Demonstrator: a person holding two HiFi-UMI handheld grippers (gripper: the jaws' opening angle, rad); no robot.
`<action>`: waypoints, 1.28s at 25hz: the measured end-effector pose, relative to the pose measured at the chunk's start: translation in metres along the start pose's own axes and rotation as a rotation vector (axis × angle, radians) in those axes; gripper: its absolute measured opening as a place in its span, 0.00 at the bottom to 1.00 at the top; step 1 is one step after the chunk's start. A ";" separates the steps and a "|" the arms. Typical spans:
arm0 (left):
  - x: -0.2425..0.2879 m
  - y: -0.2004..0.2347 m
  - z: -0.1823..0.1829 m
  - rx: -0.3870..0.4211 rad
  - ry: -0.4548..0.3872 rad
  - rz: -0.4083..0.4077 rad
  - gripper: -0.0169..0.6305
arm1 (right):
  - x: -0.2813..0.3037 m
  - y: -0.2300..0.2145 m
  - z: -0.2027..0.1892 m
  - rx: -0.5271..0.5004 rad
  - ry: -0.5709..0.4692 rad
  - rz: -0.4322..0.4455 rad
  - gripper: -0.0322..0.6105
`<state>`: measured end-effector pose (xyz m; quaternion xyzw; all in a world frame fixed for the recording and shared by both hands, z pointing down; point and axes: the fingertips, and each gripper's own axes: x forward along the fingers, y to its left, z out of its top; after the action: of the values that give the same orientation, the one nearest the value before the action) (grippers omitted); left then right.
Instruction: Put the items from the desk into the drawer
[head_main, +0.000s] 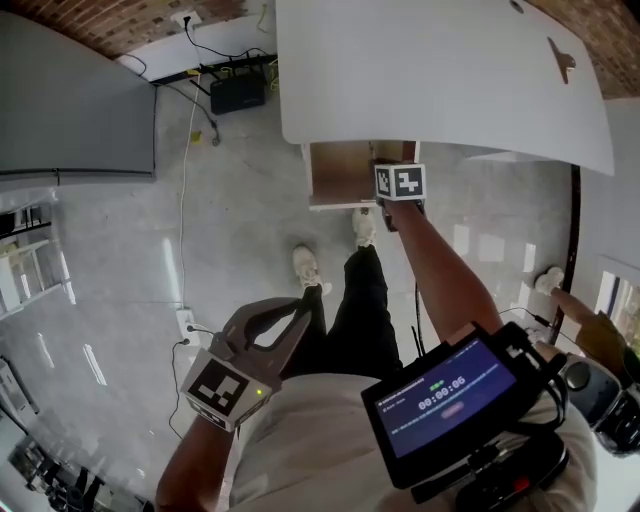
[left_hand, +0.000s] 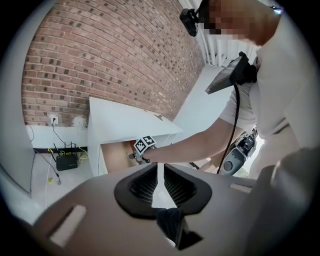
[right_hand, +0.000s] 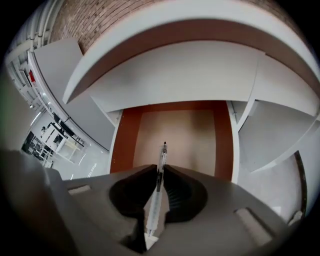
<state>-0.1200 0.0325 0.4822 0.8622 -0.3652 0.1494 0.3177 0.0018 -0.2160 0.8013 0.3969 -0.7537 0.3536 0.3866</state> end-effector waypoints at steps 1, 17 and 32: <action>0.002 0.002 -0.003 -0.002 0.002 -0.003 0.10 | 0.009 -0.001 -0.001 0.003 0.005 -0.003 0.12; 0.011 0.019 -0.033 -0.082 0.009 0.008 0.10 | 0.096 -0.019 0.001 0.103 0.039 0.022 0.12; 0.011 0.015 -0.025 -0.060 -0.012 -0.019 0.10 | 0.066 -0.004 0.001 0.060 0.050 0.031 0.15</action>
<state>-0.1243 0.0350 0.5126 0.8565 -0.3634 0.1301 0.3427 -0.0210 -0.2402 0.8584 0.3877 -0.7388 0.3920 0.3877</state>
